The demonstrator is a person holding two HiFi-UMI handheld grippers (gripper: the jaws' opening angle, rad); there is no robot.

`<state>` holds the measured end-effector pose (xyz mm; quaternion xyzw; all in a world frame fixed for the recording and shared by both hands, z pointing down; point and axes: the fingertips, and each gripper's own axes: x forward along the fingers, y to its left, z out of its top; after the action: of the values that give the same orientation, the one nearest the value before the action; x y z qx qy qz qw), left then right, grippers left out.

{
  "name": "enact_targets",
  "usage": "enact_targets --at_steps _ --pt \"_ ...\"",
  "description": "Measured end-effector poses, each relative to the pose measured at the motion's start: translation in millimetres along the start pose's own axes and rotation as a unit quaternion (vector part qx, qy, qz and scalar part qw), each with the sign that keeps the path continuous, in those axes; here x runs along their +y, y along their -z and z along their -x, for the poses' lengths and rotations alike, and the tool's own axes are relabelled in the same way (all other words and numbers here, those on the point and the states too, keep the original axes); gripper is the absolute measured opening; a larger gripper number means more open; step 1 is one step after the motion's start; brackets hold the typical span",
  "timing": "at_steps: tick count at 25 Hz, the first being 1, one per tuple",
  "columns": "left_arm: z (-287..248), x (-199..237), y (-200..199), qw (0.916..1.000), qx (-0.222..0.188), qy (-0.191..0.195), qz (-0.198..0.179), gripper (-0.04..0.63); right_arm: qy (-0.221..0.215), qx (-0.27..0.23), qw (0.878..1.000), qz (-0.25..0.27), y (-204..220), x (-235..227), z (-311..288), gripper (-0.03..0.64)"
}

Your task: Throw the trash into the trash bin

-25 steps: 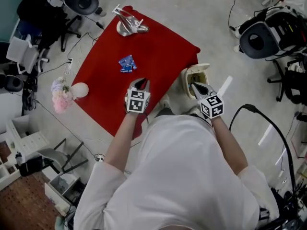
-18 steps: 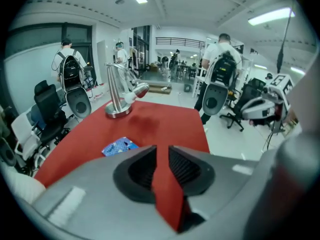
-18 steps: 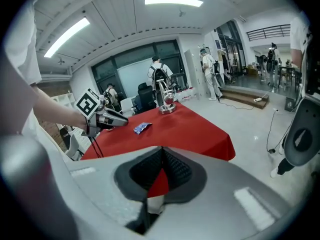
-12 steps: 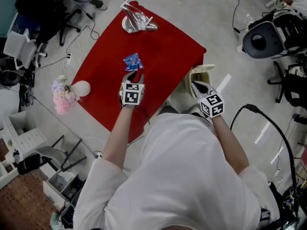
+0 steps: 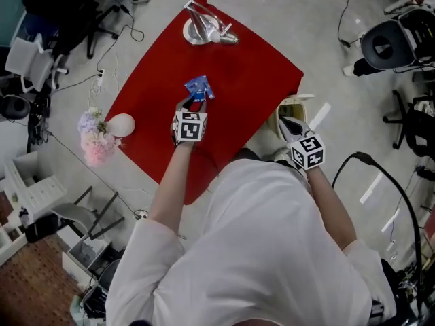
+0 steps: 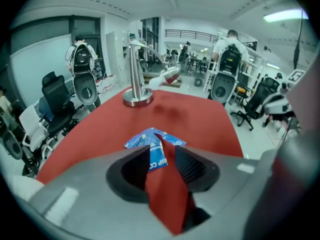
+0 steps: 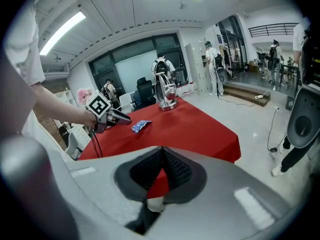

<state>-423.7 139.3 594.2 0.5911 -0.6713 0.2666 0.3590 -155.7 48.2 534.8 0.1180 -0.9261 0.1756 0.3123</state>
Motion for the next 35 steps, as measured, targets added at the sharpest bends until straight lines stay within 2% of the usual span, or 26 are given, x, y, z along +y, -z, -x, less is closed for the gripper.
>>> enact_targets --at_steps 16,19,21,22,25,35 --pt "-58 35 25 0.9965 0.077 0.030 -0.014 0.191 0.013 0.018 1.000 -0.016 0 -8 -14 0.000" --pt "-61 48 22 0.9967 0.076 0.013 -0.024 0.168 0.013 0.019 1.000 -0.016 -2 -7 -16 0.000" --pt "-58 55 18 0.9970 0.072 0.005 -0.027 0.121 0.013 0.017 1.000 -0.017 -2 -5 -17 0.000" --pt "-57 51 19 0.9971 0.072 0.015 -0.022 0.087 0.014 0.016 1.000 -0.018 -1 -5 -17 0.000" --pt "-50 27 19 0.9962 0.069 0.052 -0.012 0.061 0.016 0.014 1.000 -0.020 3 -6 -12 0.000" --pt "-36 -17 8 0.9962 0.049 0.062 -0.036 0.054 0.022 -0.007 0.999 -0.030 12 -17 8 0.000"
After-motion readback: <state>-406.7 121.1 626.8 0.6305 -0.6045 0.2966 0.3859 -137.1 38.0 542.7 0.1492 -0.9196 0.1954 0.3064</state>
